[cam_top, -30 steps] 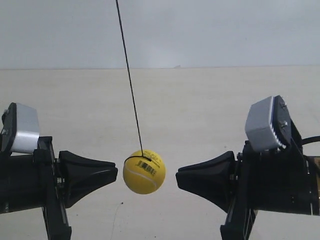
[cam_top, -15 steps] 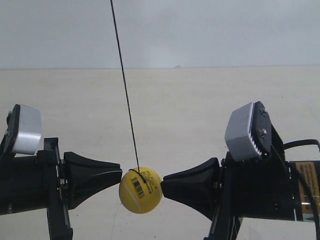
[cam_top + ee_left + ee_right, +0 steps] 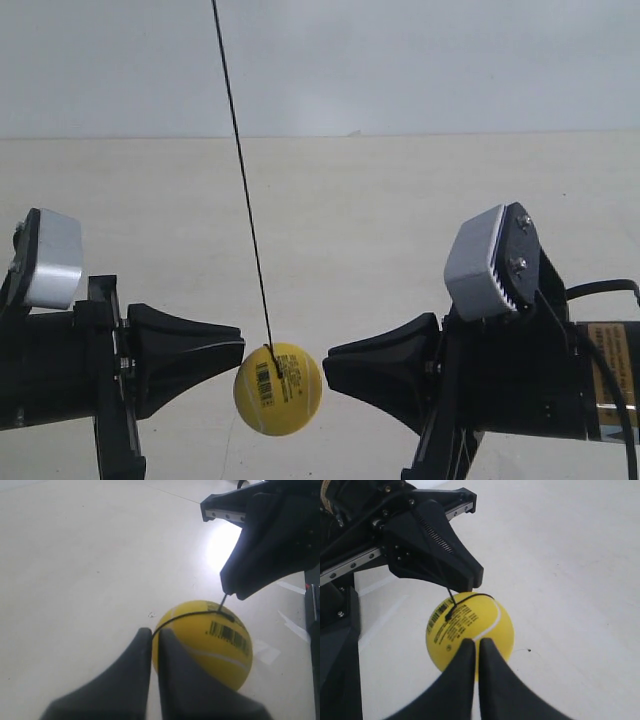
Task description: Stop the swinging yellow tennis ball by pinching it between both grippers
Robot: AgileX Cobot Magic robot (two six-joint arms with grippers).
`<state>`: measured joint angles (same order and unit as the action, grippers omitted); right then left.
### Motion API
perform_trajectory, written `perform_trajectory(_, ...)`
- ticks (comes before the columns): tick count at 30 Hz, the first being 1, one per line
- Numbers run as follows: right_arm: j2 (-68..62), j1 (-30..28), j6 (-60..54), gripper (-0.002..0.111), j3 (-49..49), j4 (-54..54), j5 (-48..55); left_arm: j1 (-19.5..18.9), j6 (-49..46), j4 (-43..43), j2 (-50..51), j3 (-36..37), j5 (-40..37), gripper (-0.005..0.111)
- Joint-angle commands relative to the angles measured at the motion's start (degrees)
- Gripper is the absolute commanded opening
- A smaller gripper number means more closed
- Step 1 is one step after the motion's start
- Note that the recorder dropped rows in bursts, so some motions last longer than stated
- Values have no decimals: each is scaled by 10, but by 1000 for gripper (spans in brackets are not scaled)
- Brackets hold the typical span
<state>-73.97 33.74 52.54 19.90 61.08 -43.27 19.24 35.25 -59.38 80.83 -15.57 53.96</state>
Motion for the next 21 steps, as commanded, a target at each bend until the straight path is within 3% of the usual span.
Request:
perform_trajectory(1,0,3,-7,0,2,-3,-2,2,-4,-4,3,2,7,5)
perform_trajectory(21,0,3,-4,0,2,-3,-2,2,-3,-21,3,2,17,5)
